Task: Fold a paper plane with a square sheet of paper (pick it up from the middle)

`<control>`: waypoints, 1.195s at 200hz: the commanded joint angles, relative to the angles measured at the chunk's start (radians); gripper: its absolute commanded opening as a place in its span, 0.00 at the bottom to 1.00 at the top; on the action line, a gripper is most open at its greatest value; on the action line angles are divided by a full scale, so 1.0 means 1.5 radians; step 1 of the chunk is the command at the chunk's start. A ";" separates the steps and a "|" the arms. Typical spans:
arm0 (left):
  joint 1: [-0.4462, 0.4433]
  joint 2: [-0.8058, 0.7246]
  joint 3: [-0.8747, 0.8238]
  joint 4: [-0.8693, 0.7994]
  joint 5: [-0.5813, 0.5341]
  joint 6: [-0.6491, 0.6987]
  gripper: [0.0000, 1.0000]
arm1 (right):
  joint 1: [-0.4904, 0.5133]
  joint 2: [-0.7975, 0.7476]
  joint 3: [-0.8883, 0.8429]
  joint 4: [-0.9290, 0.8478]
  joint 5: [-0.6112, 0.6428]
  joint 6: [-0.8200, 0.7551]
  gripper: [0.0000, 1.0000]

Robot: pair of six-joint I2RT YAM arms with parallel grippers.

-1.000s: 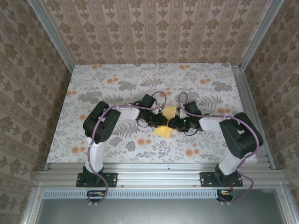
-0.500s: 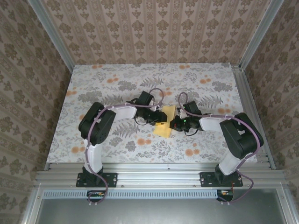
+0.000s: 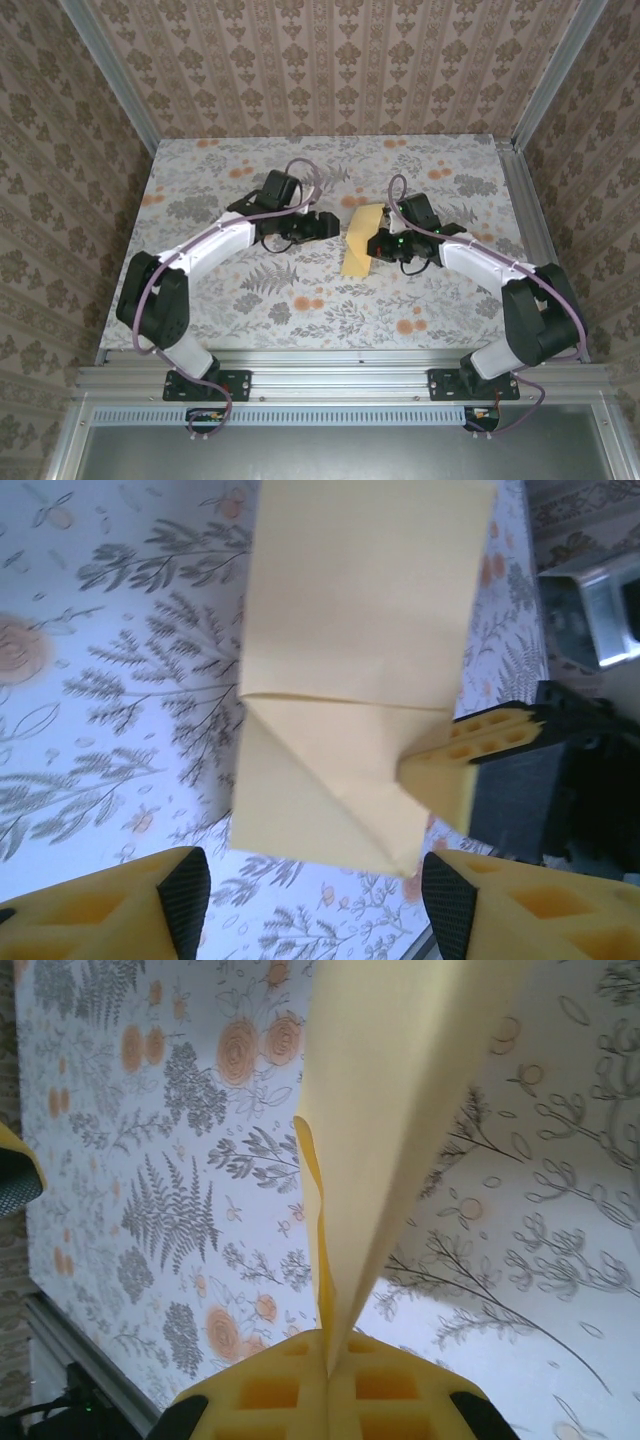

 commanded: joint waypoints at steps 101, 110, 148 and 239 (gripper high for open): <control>0.047 -0.069 -0.051 -0.068 -0.010 0.038 0.82 | 0.128 0.042 0.243 -0.579 0.595 -0.115 0.01; 0.051 -0.075 -0.058 -0.069 -0.005 0.038 0.84 | 0.145 0.071 0.254 -0.583 0.598 -0.106 0.02; 0.076 -0.131 -0.106 -0.081 0.020 0.030 0.93 | 0.223 0.187 0.293 -0.553 0.542 -0.066 0.07; 0.148 -0.229 -0.174 -0.132 0.060 0.046 0.98 | 0.290 0.326 0.342 -0.397 0.335 -0.012 0.20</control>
